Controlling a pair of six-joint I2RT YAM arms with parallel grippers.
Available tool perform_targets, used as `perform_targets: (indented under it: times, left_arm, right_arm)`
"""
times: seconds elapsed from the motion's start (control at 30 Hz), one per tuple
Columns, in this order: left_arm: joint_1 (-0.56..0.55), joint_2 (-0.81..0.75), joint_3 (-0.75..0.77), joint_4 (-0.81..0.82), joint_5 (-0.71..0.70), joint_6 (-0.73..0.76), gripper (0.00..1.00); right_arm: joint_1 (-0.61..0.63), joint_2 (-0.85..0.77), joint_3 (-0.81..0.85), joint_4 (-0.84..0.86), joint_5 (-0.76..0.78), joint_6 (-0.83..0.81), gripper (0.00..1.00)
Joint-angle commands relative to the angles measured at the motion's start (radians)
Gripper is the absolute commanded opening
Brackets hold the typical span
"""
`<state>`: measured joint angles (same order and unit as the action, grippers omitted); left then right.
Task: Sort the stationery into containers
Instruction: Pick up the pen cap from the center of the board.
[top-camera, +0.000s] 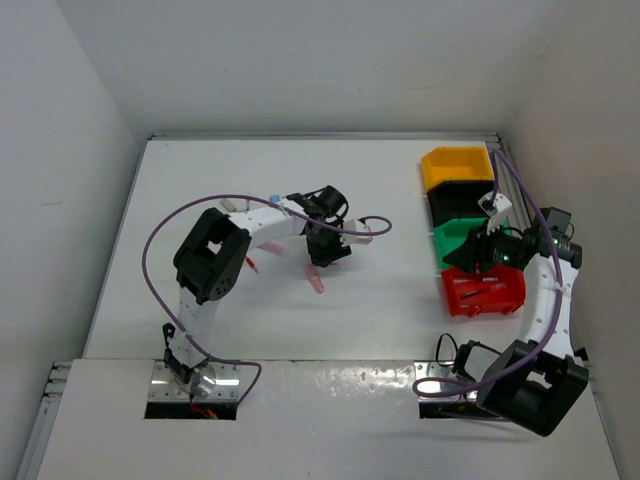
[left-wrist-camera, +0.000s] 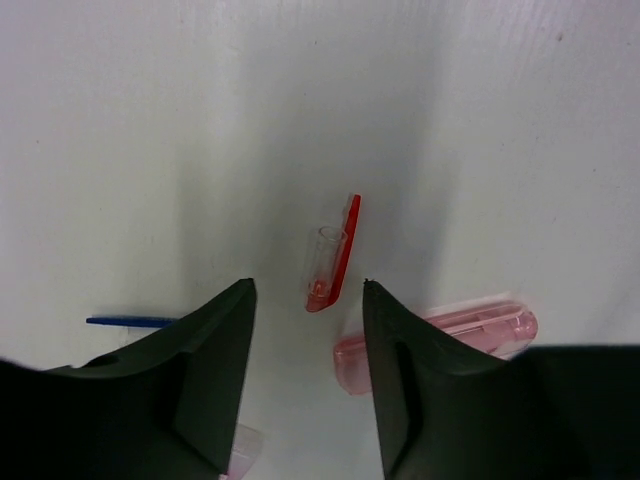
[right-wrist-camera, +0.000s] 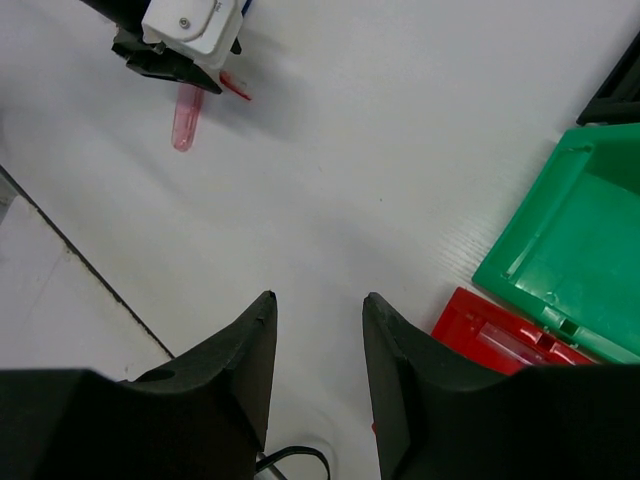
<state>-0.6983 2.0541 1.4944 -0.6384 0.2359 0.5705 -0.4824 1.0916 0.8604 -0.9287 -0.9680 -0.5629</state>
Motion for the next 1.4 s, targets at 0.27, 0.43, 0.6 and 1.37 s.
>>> perform_targets:
  times: [0.27, 0.43, 0.6, 1.37]
  left_arm:
    - [-0.007, 0.009, -0.037, 0.055, 0.026, -0.012, 0.34]
    - [-0.009, 0.000, -0.080, 0.079, 0.042, -0.035, 0.39]
    - [-0.010, -0.003, -0.101, 0.086, 0.054, -0.037, 0.47]
    - [0.056, -0.607, -0.227, 0.218, 0.103, -0.234, 0.00]
  right_arm:
    - [0.036, -0.019, -0.009, 0.021, -0.044, 0.050, 0.39]
    - [0.053, -0.033, -0.017, 0.025, -0.046, 0.081, 0.39]
    - [0.057, -0.044, -0.021, 0.024, -0.046, 0.083, 0.39]
    - [0.346, -0.078, 0.000, 0.508, 0.026, 0.993, 0.49]
